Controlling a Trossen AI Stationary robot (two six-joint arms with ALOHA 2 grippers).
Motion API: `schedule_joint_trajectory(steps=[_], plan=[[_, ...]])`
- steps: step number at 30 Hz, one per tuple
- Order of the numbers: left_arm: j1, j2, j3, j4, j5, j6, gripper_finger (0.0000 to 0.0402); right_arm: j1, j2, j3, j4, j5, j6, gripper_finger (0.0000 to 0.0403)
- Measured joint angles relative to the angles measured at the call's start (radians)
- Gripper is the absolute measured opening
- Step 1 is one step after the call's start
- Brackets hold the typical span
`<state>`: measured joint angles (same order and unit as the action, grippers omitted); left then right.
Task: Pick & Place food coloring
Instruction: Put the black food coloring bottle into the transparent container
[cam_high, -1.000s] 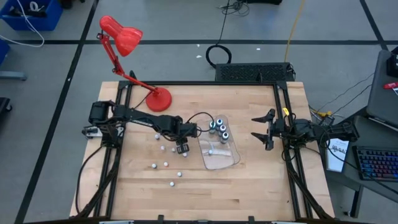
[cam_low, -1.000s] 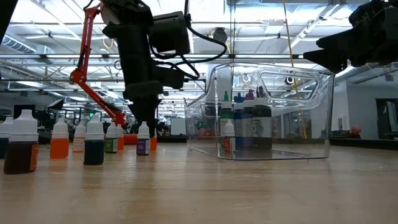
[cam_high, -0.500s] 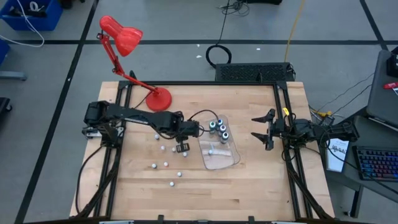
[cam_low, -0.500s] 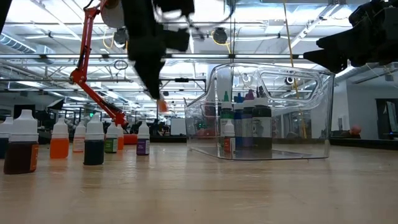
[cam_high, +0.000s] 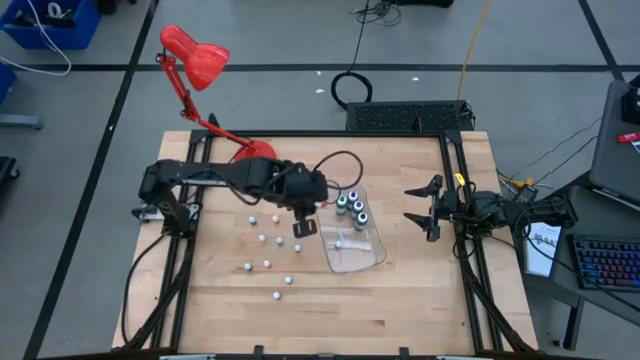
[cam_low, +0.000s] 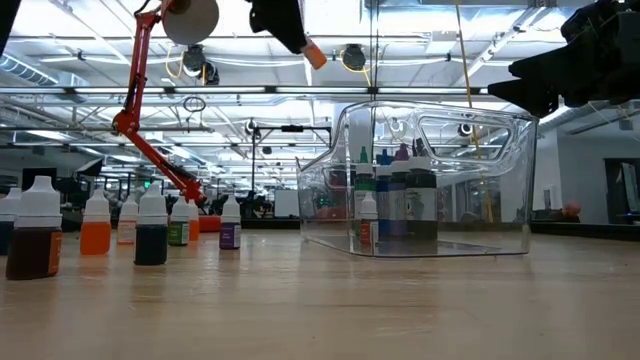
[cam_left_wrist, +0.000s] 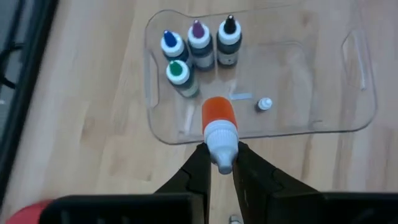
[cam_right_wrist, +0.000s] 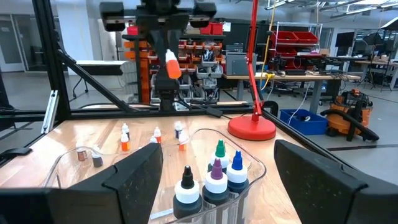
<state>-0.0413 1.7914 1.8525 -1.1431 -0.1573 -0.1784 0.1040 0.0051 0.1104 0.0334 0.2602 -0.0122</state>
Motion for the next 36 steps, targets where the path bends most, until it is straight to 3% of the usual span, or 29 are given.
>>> schedule_joint_trajectory(steps=[11, 24, 28, 36], plan=[[0.043, 0.255, 0.278, -0.214, 0.045, 0.06, 0.0049, 0.0, 0.018, 0.001, -0.005, 0.0, 0.0, 0.0295], [0.044, 0.454, 0.279, -0.262, 0.103, 0.072, 0.0045, 0.0, 0.019, 0.001, -0.007, 0.0, 0.0, 0.0295], [0.044, 0.507, 0.278, -0.257, 0.139, 0.09, 0.0003, 0.0, 0.019, 0.001, -0.007, 0.0, 0.0, 0.0295], [0.046, 0.549, 0.278, -0.242, 0.184, 0.108, 0.0, 0.0, 0.019, 0.001, -0.007, 0.0, 0.0, 0.0295]])
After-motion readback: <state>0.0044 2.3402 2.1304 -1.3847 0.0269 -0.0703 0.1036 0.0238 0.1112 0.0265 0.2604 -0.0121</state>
